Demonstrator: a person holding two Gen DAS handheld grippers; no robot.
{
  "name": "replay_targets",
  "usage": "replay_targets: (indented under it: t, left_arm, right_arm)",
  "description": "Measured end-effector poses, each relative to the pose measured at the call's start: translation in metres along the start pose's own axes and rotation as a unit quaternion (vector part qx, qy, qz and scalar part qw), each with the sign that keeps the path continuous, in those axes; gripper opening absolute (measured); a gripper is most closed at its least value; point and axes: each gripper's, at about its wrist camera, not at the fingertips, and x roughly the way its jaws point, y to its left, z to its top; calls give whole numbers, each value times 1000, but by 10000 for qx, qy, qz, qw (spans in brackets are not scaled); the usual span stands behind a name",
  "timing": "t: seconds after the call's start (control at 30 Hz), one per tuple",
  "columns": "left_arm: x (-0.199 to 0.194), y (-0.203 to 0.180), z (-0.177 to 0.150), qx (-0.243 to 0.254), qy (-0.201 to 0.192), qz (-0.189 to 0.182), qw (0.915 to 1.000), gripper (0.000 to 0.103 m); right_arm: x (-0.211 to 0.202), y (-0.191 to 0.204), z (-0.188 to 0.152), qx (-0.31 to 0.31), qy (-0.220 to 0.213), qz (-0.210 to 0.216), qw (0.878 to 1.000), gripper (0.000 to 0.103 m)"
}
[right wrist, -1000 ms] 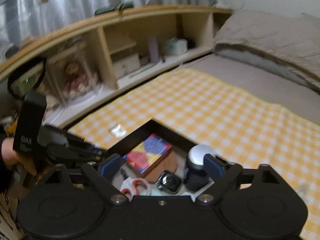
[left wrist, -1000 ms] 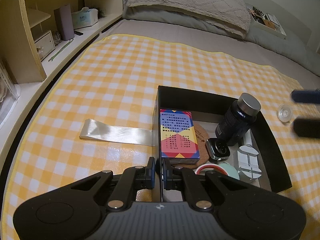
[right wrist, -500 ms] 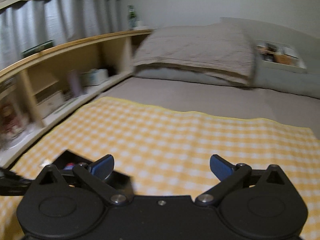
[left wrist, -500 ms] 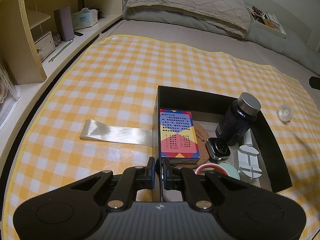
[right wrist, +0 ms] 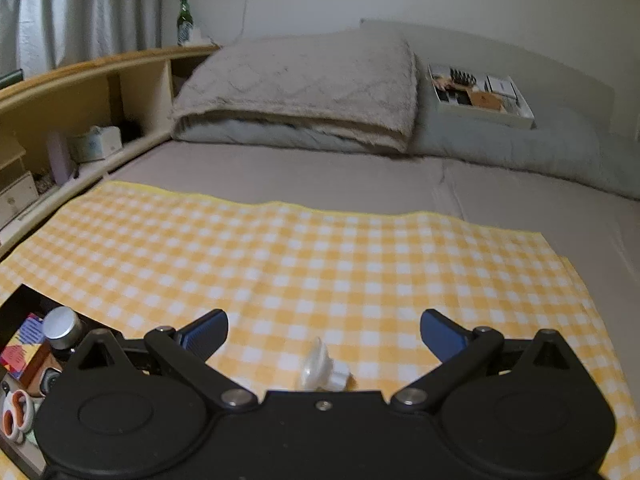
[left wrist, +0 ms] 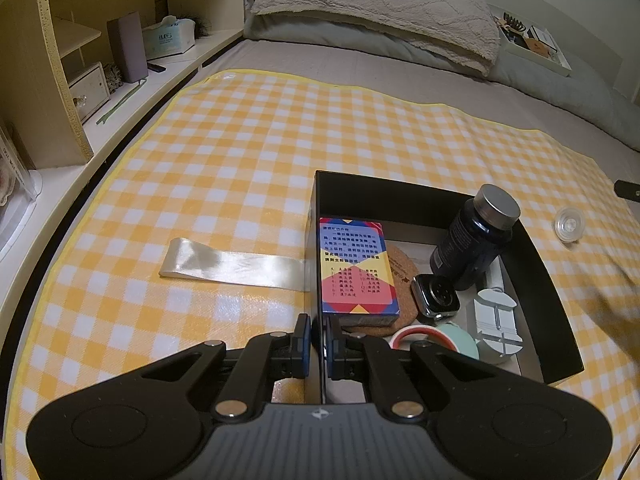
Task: Organize rigid objects
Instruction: 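Move the right tool to the clear suction-cup holder and grasp it, then carry the suction-cup holder into the black box and lower it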
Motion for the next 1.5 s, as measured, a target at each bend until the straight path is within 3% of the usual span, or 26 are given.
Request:
replay_targets:
  t: [0.1,0.17,0.23,0.37,0.53,0.77,0.97,1.13,1.2,1.23,1.33,1.5]
  left_arm:
    - [0,0,0,10,-5,1,10000,7]
    - [-1,-1,-1,25,-4,2,10000,7]
    - [-1,0,-1,20,-1,-21,10000,7]
    - [-1,1,-1,-4,12,-64,10000,7]
    - [0,3,0,-24,34,-109,9999,7]
    - [0,4,0,-29,41,-144,9999,8]
    - [-1,4,-1,-25,29,-157,9999,8]
    - [-1,4,-2,-27,30,-160,9999,8]
    - [-1,4,-1,-23,30,-156,9999,8]
    - [-1,4,-2,-23,30,-154,9999,8]
    - [-1,5,-1,-19,34,-156,9999,8]
    - [-1,3,-2,-26,51,-142,9999,8]
  right_arm:
    - [9,-2,3,62,269,-130,9995,94]
    - [16,-2,7,170,341,-127,9992,75]
    - [24,-3,11,335,451,-56,9984,68]
    - [46,-4,13,729,877,50,9935,41]
    - [69,3,9,520,1193,-187,9913,39]
    - [83,8,4,316,1462,-312,9882,25]
    - [87,11,-2,214,1563,-317,9870,25]
    - [88,14,-5,146,1547,-314,9874,25]
    - [89,16,-6,79,1555,-298,9874,20]
    - [90,17,-7,40,1588,-295,9869,13]
    - [91,23,-7,-163,1603,-334,9864,9]
    - [74,33,7,-155,1237,-195,9920,9]
